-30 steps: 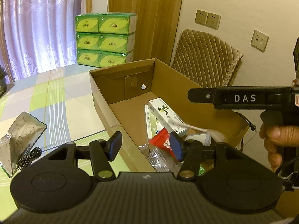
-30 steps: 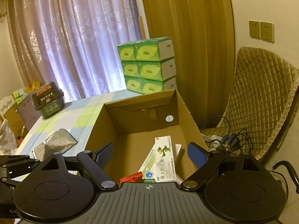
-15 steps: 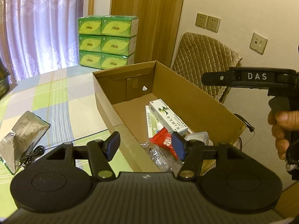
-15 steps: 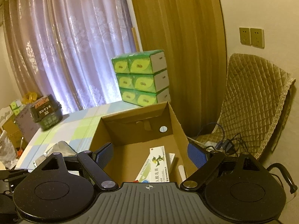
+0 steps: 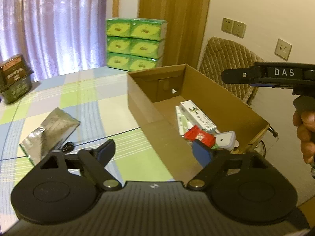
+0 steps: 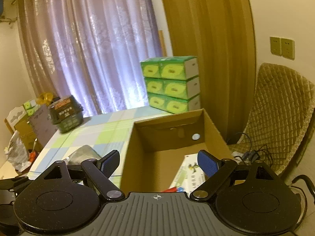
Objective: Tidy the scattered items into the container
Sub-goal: 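Move both tools back toward the silver foil packet and black cable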
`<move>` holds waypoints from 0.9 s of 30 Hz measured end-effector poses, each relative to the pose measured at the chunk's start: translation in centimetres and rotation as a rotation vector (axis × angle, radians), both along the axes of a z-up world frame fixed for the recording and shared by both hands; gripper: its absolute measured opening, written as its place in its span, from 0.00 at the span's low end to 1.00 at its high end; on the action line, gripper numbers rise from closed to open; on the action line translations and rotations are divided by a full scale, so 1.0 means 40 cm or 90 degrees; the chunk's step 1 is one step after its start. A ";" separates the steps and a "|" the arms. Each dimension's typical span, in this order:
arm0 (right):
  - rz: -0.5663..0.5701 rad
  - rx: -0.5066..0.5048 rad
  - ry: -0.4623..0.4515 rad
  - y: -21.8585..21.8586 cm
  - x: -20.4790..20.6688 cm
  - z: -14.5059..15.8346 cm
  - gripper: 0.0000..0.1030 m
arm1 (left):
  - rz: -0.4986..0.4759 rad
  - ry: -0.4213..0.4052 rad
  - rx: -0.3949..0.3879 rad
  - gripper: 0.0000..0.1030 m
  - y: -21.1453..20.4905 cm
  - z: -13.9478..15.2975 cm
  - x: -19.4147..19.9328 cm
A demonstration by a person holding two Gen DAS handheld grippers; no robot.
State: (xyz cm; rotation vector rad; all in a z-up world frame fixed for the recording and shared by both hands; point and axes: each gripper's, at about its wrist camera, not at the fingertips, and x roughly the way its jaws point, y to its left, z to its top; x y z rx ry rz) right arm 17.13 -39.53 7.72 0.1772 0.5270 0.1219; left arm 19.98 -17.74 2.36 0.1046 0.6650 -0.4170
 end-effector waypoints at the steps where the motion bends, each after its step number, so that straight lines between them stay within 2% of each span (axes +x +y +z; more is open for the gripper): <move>1: 0.004 -0.001 0.000 0.010 -0.002 0.002 0.89 | 0.005 -0.001 0.001 0.87 0.010 0.000 -0.005; 4: 0.019 -0.004 -0.002 0.045 -0.005 0.006 0.89 | 0.023 -0.004 0.006 0.94 0.048 -0.003 -0.021; 9: 0.051 -0.010 -0.002 0.114 -0.009 0.009 0.89 | 0.057 -0.005 0.022 0.98 0.125 -0.012 -0.042; 18: 0.125 -0.029 0.001 0.255 -0.008 0.006 0.89 | 0.127 -0.002 0.058 0.98 0.295 -0.025 -0.065; 27: 0.184 -0.050 0.025 0.370 0.013 -0.043 0.89 | 0.161 -0.001 0.087 0.98 0.416 -0.033 -0.062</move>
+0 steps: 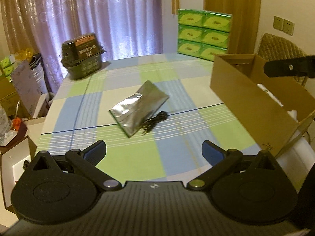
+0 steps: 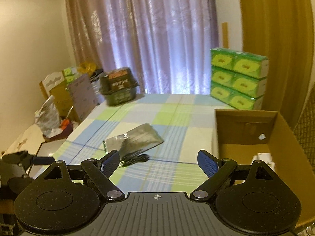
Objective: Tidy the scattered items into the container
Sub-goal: 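Move both tools back toward the silver foil packet and black cable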
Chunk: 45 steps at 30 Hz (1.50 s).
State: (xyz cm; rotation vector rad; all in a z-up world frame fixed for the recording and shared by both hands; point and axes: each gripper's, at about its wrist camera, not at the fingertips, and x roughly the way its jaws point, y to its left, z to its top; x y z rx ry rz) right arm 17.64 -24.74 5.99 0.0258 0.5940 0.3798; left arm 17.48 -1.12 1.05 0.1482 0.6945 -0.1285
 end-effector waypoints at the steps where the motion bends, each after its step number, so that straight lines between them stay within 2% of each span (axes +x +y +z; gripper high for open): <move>1: 0.004 -0.003 0.004 0.011 0.003 -0.008 0.89 | 0.002 0.000 0.003 0.99 0.009 -0.003 0.002; 16: 0.052 -0.037 0.070 0.129 0.086 -0.135 0.89 | 0.025 0.038 0.016 0.99 0.114 -0.097 0.073; 24: 0.070 -0.050 0.102 0.182 0.149 -0.208 0.89 | 0.014 0.046 0.027 0.98 0.148 -0.148 0.129; 33: 0.044 -0.010 0.159 0.226 0.246 -0.289 0.88 | -0.033 0.038 0.081 0.98 0.177 -0.188 0.215; 37: 0.041 0.007 0.176 0.247 0.287 -0.318 0.88 | -0.037 0.034 0.086 0.98 0.199 -0.199 0.257; 39: 0.043 0.009 0.182 0.261 0.310 -0.331 0.66 | -0.038 0.031 0.089 0.98 0.206 -0.207 0.276; 45: 0.040 0.014 0.204 0.303 0.369 -0.375 0.66 | -0.038 0.028 0.081 0.98 0.223 -0.227 0.315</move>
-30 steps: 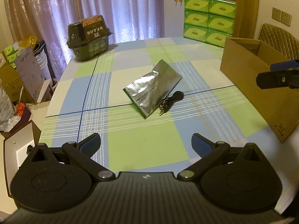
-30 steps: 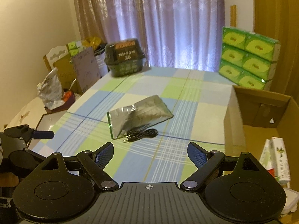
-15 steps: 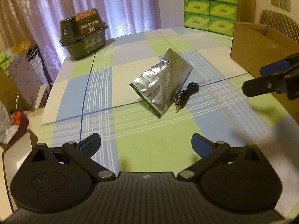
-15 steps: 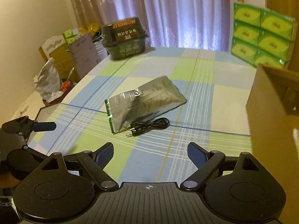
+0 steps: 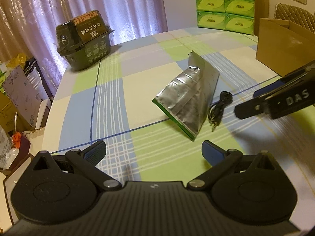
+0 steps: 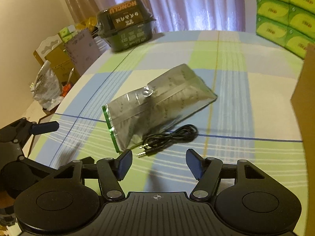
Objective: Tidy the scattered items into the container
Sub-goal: 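Move both tools back toward the silver foil packet and black cable, then grasp the silver foil packet with the left tool while the right tool grasps the black cable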
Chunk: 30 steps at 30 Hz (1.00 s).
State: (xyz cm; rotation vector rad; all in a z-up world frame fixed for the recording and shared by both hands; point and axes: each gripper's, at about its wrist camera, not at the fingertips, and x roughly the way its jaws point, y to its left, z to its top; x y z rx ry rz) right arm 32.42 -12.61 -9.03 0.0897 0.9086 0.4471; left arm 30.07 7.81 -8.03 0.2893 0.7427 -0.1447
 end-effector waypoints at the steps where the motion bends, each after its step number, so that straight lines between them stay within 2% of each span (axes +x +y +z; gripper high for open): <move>1: -0.002 0.000 0.002 0.007 0.007 -0.007 0.66 | 0.000 0.000 -0.002 0.98 0.002 -0.003 0.005; 10: -0.044 -0.014 0.002 0.051 0.051 -0.076 0.66 | 0.019 -0.004 -0.030 0.98 0.033 -0.035 0.028; 15: -0.040 -0.073 -0.032 0.072 0.052 -0.083 0.66 | 0.027 -0.006 -0.036 0.98 0.047 -0.042 0.024; 18: -0.049 -0.099 -0.039 0.047 0.037 -0.086 0.65 | 0.032 -0.011 -0.048 0.98 0.052 -0.041 0.023; 19: -0.056 -0.099 -0.039 0.032 0.033 -0.086 0.61 | 0.033 -0.013 -0.052 0.98 0.051 -0.041 0.022; 20: -0.064 -0.098 -0.039 0.015 0.031 -0.084 0.47 | 0.033 -0.014 -0.057 0.98 0.051 -0.041 0.022; 21: -0.072 -0.096 -0.035 0.002 0.032 -0.081 0.38 | 0.033 -0.015 -0.060 0.98 0.049 -0.041 0.022; 25: -0.105 -0.090 -0.025 -0.037 0.036 -0.072 0.37 | 0.028 -0.020 -0.067 0.98 0.038 -0.037 0.020; 30: -0.087 -0.090 -0.056 -0.021 0.031 -0.060 0.38 | 0.013 -0.033 -0.071 0.98 0.026 -0.025 0.019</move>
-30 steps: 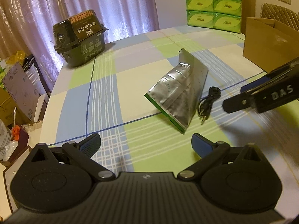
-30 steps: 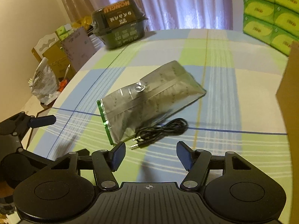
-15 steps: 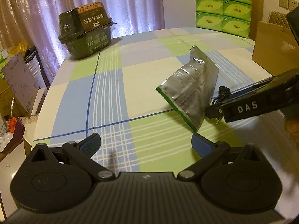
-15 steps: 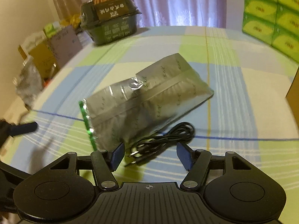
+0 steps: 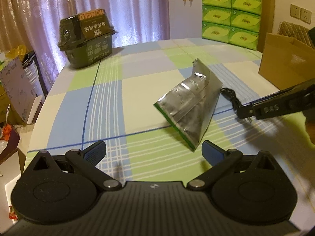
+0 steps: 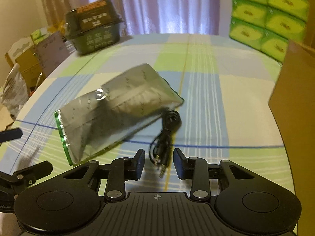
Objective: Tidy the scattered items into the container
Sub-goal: 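Grasp the silver foil packet with the left tool while the right tool grasps the black cable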
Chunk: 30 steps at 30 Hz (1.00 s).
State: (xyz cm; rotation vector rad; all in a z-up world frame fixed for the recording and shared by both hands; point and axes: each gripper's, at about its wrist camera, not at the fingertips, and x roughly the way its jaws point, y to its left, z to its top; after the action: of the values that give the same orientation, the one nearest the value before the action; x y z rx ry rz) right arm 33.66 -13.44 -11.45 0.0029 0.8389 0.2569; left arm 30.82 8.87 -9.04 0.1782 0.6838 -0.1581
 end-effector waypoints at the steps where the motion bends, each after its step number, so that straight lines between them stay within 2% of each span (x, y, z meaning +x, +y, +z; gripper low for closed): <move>1: 0.003 -0.001 -0.001 0.003 0.006 -0.001 0.38 | -0.004 -0.003 -0.001 0.98 -0.001 0.003 0.002; 9: -0.006 -0.036 -0.006 0.010 0.063 -0.021 0.38 | -0.048 -0.027 0.031 0.98 -0.023 0.022 0.033; 14: -0.002 -0.030 -0.016 -0.010 0.076 -0.024 0.38 | -0.086 -0.035 0.049 0.98 -0.058 0.034 0.068; 18: 0.023 -0.025 -0.006 -0.015 0.088 -0.020 0.36 | -0.124 -0.026 0.044 0.98 -0.099 0.041 0.114; 20: 0.029 -0.038 0.001 -0.020 0.084 -0.017 0.19 | -0.143 -0.013 0.045 0.97 -0.122 0.042 0.141; 21: 0.032 -0.037 0.010 -0.025 0.082 -0.016 0.19 | -0.152 -0.004 0.046 0.97 -0.133 0.042 0.156; 27: 0.010 -0.006 0.055 -0.086 0.058 0.003 0.19 | -0.193 0.079 0.070 0.87 -0.196 0.039 0.259; 29: -0.002 0.010 0.063 -0.111 0.049 0.012 0.19 | -0.199 0.110 0.070 0.75 -0.213 0.031 0.291; 30: -0.006 0.017 0.065 -0.122 0.045 0.017 0.19 | -0.200 0.123 0.072 0.60 -0.220 0.024 0.302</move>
State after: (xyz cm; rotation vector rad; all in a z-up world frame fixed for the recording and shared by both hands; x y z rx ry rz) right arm 35.47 -18.32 -10.79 0.0446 0.9363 0.2611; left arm 42.90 0.05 -8.08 0.3829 0.8549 -0.4431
